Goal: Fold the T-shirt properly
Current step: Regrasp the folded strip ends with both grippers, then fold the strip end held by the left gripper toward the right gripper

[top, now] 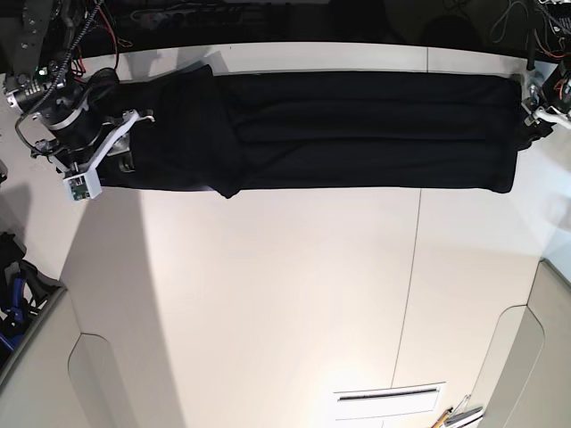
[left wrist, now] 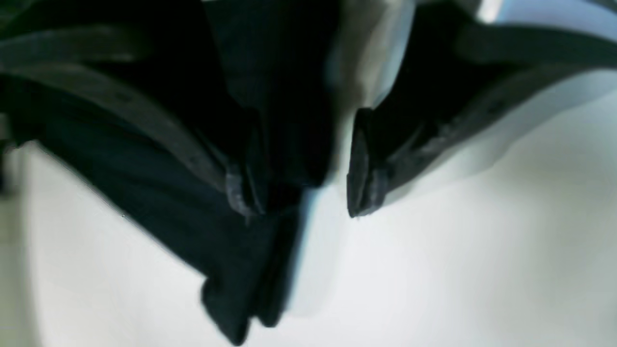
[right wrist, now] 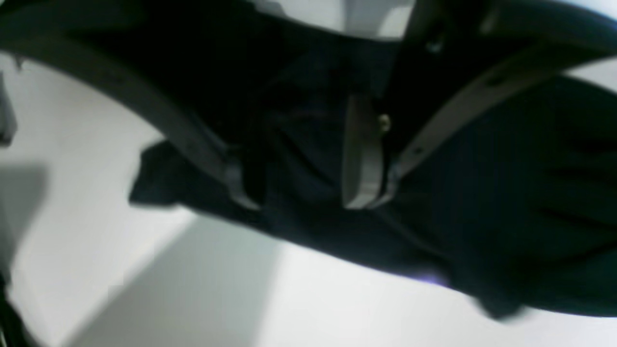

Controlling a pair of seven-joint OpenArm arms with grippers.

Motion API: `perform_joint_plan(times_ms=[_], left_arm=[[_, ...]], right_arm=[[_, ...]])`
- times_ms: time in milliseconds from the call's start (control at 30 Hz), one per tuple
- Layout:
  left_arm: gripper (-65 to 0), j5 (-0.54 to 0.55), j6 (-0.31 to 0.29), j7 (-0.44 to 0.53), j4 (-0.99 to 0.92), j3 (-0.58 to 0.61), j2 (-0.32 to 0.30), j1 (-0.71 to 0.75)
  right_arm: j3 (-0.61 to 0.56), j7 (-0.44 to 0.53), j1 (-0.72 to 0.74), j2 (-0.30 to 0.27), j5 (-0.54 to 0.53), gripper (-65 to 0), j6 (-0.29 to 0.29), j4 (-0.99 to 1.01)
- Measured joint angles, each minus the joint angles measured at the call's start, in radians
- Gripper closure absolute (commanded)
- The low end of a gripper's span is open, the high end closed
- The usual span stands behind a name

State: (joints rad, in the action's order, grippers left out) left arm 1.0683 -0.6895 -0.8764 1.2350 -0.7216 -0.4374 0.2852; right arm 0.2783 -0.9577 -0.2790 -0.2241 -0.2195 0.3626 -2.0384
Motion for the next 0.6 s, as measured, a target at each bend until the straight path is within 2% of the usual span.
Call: perform_joint_plan(times_ms=[167,300,367,467,533,600], left_arm=[[-30.5,0.015,-0.002,0.014,0.0,-0.004,0.052,-0.003],[-28.6,0.024,-0.005,0.021,0.0,-0.005,0.069,-0.003],[-19.3,0.021,-0.005,0.021,0.0,-0.005,0.072,-0.003],[0.0,0.017,-0.004,0.04,0.0,-0.003,0.072,-0.003],[0.0,0.037,-0.003,0.043,0.0,-0.003,0.072,-0.003],[0.0,0.105,-0.001,0.02,0.0,-0.002,0.075,-0.002]], right_arm=[[0.025,0.004,0.0,0.0,-0.001,-26.1,0.003,0.062],[0.027,0.019,0.0,0.0,0.0,-26.1,0.003,0.062],[0.027,0.019,0.0,0.0,0.0,-26.1,0.003,0.062],[0.027,0.019,0.0,0.0,0.0,-26.1,0.003,0.062],[0.027,0.019,0.0,0.0,0.0,-26.1,0.003,0.062],[0.027,0.019,0.0,0.0,0.0,-26.1,0.003,0.062]])
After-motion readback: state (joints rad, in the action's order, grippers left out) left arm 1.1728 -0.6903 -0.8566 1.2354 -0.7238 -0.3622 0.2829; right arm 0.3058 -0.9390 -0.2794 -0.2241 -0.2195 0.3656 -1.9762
